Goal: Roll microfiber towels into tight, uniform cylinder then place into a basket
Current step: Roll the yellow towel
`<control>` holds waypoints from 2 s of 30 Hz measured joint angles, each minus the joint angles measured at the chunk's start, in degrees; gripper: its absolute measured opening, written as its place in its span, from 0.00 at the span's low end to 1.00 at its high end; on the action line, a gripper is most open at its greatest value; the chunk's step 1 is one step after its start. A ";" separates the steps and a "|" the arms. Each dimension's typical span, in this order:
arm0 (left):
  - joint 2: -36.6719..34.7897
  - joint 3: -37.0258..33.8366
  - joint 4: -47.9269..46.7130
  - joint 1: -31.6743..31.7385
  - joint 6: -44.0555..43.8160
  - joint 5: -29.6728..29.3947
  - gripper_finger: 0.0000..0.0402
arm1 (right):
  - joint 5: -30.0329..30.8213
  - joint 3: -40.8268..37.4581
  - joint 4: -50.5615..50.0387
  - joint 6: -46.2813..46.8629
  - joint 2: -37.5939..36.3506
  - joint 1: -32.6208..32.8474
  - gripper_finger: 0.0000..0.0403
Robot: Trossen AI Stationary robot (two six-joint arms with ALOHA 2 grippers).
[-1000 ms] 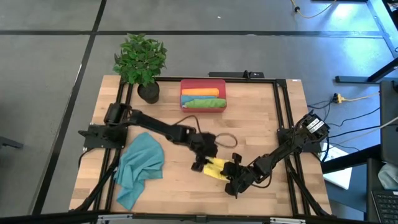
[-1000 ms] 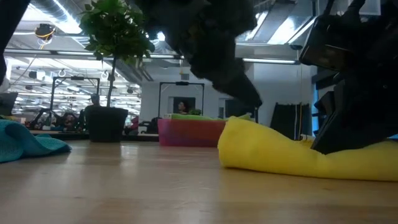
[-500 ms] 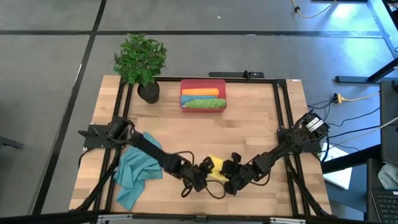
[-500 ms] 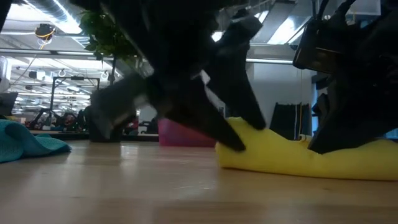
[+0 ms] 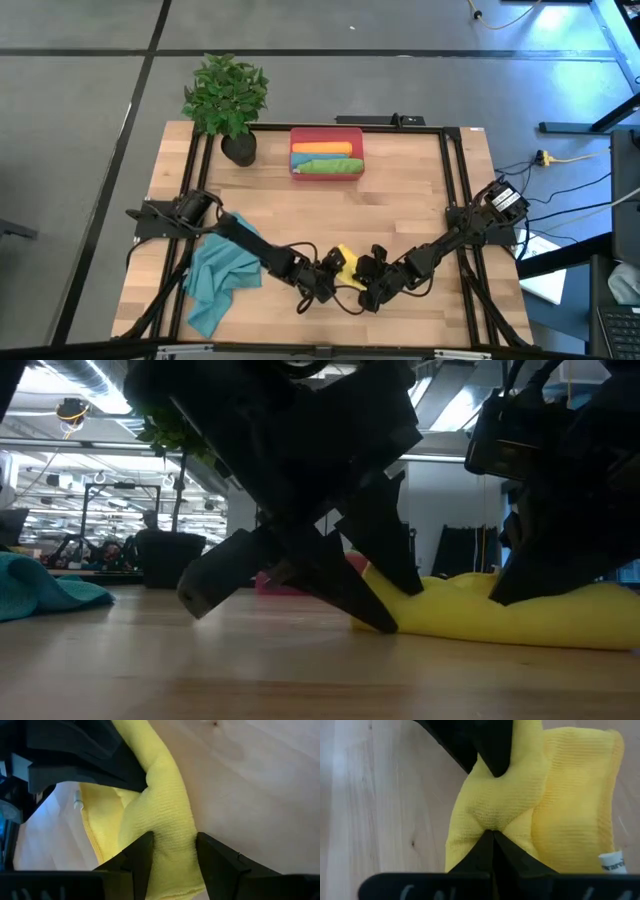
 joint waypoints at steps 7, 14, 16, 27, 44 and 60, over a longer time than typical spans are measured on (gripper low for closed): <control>0.07 -0.02 -0.07 0.80 -1.71 -0.05 0.30 | 0.22 -0.01 0.05 -0.91 -0.17 0.00 0.03; 0.11 -0.07 -0.12 0.99 -3.51 -0.71 0.03 | 2.56 -0.59 -2.52 -4.76 -4.04 -0.02 0.04; 0.11 -0.07 -0.17 1.10 -4.79 -0.69 0.02 | 2.57 -0.59 -3.51 -5.73 -5.47 -0.04 0.05; -0.13 6.75 -11.35 1.59 -19.12 10.10 0.00 | 6.18 -0.55 -13.51 -4.74 -12.71 1.82 0.06; -0.24 13.47 -17.75 12.20 -39.03 42.62 0.00 | 12.04 -0.37 -14.84 -4.81 -16.90 8.49 0.06; -0.24 10.00 -16.18 15.89 -44.96 48.90 0.00 | 11.31 -0.26 -3.82 -10.83 -16.26 9.01 0.06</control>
